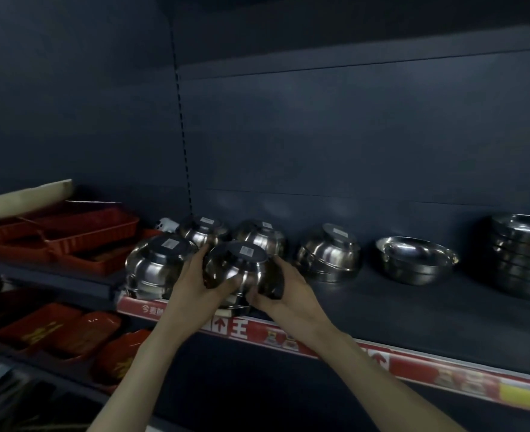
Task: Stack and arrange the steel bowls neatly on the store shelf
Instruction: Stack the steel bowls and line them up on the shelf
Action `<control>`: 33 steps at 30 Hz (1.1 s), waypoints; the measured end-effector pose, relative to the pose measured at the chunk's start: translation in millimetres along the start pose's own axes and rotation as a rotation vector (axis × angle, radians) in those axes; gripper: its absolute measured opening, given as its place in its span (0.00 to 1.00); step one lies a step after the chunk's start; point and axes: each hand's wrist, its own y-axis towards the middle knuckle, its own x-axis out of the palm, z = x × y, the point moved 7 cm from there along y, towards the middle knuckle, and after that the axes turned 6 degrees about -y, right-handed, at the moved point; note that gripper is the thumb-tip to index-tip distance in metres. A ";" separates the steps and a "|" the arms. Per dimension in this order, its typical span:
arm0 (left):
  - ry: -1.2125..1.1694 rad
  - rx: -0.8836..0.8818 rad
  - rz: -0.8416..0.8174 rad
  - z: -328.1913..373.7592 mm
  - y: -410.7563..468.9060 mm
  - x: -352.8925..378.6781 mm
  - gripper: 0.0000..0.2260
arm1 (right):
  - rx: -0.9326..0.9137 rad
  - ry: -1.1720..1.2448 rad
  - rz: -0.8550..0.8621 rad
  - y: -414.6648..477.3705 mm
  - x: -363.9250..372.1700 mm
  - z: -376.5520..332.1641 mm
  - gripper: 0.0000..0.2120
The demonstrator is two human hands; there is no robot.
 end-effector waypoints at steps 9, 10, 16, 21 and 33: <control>0.032 -0.052 -0.099 -23.9 9.4 4.0 0.42 | 0.070 -0.071 -0.097 7.3 11.4 9.5 0.32; 0.033 -0.047 -0.108 -26.7 10.2 3.9 0.42 | 0.073 -0.114 -0.104 7.2 14.3 11.5 0.33; 0.046 -0.004 -0.097 -31.4 11.4 3.6 0.45 | 0.061 -0.225 -0.123 6.0 20.0 14.3 0.39; 0.068 0.034 -0.067 -24.9 11.9 2.6 0.44 | 0.061 -0.218 -0.103 7.0 18.8 17.1 0.45; 0.101 0.168 0.013 32.3 7.9 14.2 0.50 | -0.023 0.311 0.079 -19.4 -28.6 -1.4 0.28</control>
